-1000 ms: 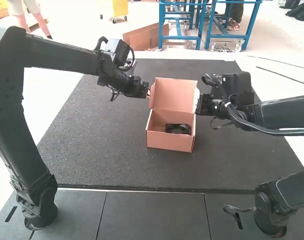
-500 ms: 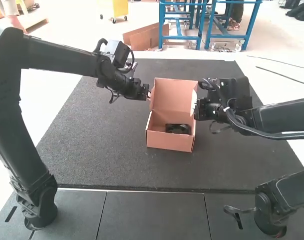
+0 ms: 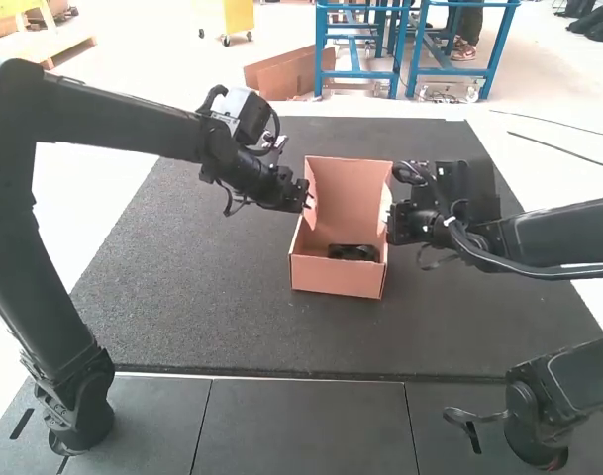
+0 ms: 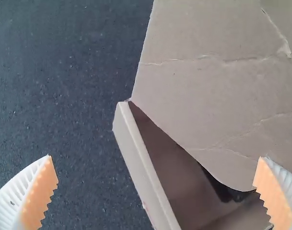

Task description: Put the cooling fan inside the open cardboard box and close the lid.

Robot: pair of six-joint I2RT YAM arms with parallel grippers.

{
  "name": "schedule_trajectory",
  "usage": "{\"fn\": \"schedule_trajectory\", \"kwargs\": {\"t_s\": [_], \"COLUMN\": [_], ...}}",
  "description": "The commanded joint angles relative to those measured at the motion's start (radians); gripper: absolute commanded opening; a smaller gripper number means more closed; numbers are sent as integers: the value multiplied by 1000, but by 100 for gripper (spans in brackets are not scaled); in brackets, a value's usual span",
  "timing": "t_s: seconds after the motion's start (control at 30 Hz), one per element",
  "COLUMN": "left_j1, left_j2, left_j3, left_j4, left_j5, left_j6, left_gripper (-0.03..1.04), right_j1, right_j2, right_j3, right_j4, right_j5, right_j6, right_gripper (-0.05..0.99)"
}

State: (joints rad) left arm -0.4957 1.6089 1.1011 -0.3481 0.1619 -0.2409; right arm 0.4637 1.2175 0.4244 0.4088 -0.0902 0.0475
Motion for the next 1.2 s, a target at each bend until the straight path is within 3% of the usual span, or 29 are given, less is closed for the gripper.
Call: {"fn": "schedule_trajectory", "kwargs": {"t_s": [0.0,0.33,0.9,1.07,1.1,1.17], "left_j1": [-10,-12,-12,-12,-12,-9], "left_j2": [-52,-98,-124,-144,-150,-168], "left_j3": [-15,-67,-116,-121,-119,-121], "left_j4": [0,11,21,-15,-29,-48], "left_j5": [21,21,22,19,19,18], "left_j6": [-5,-5,2,6,6,12], "left_gripper": [97,97,97,97,97,97], "right_j1": [18,29,35,35,33,32], "right_j2": [-39,-58,-58,-58,-58,-58], "right_j3": [-24,-45,-95,-85,-79,-53], "right_j4": [-2,-13,-56,-91,-97,-116], "right_j5": [-31,-77,-69,-68,-65,-46], "right_j6": [-20,-64,-74,-72,-71,-52], "right_gripper": [-2,-2,-2,-2,1,28]}}
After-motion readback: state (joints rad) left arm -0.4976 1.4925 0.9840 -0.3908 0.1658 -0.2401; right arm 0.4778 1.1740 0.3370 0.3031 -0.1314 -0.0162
